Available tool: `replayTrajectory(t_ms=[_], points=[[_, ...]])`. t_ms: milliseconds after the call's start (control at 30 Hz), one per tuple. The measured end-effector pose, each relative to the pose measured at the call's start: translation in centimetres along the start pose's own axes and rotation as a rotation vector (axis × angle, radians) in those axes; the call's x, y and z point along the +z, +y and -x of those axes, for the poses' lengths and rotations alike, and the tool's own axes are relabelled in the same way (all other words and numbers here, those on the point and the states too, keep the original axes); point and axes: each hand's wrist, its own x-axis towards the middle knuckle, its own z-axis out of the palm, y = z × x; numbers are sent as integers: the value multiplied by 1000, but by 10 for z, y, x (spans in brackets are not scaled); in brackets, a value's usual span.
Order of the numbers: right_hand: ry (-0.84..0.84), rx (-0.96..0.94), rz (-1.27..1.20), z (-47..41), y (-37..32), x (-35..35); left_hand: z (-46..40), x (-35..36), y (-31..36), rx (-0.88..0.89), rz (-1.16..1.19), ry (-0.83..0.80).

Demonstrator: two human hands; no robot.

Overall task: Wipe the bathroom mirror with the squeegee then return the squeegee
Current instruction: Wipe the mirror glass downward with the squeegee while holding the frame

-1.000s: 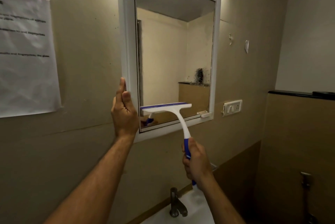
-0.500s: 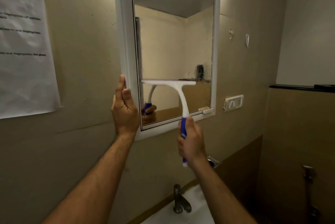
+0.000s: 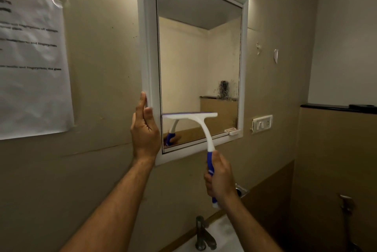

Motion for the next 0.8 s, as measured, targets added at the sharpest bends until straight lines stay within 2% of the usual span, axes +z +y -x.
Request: replayTrajectory(t_ms=[167,300,567,700,800], points=[[-52,-66,-42,-25,-67,16,-2,-6,4,-48,-14,-89],[-78,-77,-43,-29,-71,18,-3,-8,6,-43,-16,-118],[-73,-20,45,-13,-8,-9,2,0,4,7,-51,-9],[-114,-140,69,-28,-38,-22,1,1,14,-28,12,-5],[-134,-218,19,-56,-79,-24,-16,9,30,-38,75,89]])
